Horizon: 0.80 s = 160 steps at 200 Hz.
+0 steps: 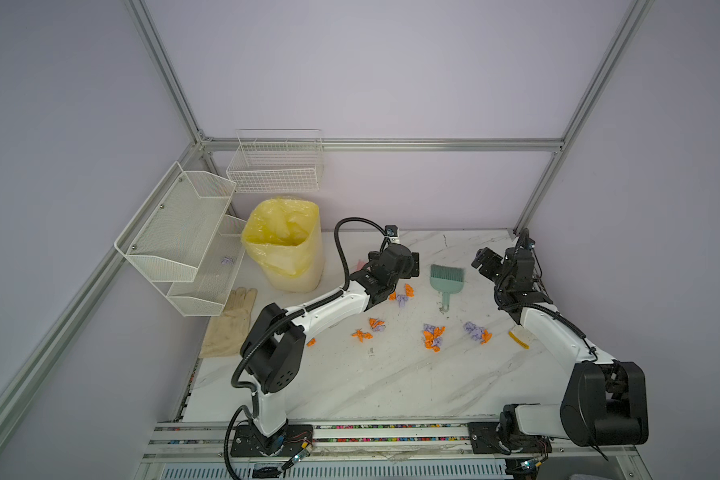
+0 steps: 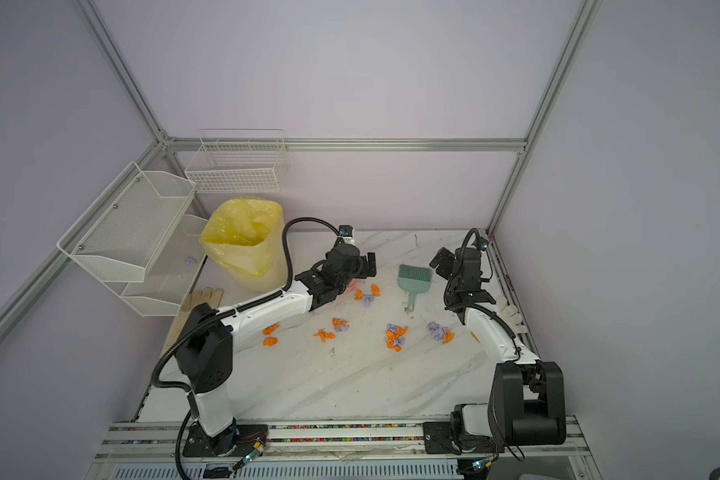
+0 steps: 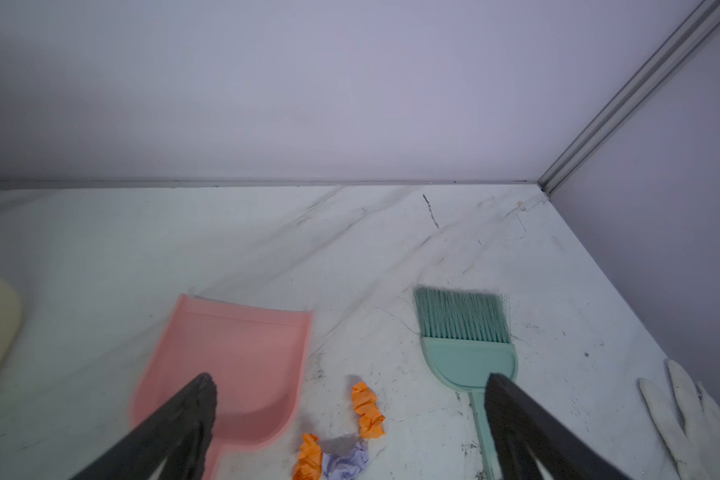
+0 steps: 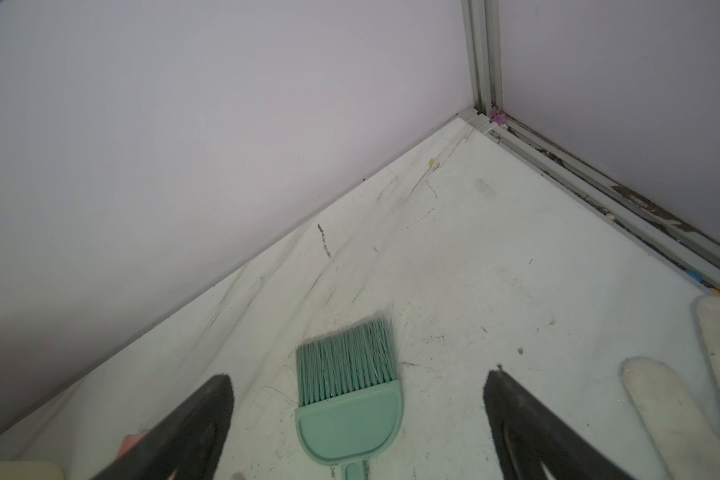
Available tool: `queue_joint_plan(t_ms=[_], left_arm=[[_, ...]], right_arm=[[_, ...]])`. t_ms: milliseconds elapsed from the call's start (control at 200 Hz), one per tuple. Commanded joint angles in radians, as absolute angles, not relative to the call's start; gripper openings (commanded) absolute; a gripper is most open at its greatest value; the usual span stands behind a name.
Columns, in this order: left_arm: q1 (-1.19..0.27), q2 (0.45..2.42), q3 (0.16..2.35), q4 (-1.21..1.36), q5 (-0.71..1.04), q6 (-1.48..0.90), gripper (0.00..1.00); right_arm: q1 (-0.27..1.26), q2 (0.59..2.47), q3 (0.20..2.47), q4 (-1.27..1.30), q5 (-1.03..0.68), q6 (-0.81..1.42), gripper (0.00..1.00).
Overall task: Sweep away the paper scraps from the table
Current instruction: 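Reach the left gripper toward the green brush while the right arm lifts forward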
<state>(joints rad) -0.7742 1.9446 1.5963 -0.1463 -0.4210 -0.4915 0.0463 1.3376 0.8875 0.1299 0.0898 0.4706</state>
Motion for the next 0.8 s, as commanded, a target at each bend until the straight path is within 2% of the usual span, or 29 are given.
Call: queue_joint_plan(t_ms=[0, 430, 795], left_arm=[[-0.780, 2.075, 1.809, -0.261, -0.304, -0.565, 1.00], [-0.835, 2.404, 2.080, -0.235, -0.203, -0.701, 1.00], [-0.870, 2.521, 2.206, -0.311, -0.330, -0.660, 0.96]], right_arm=[[0.046, 1.304, 0.867, 0.107, 0.065, 0.503, 0.97], [0.046, 1.285, 0.810, 0.137, 0.040, 0.532, 0.97], [0.046, 1.266, 0.789, 0.147, 0.031, 0.524, 0.97]])
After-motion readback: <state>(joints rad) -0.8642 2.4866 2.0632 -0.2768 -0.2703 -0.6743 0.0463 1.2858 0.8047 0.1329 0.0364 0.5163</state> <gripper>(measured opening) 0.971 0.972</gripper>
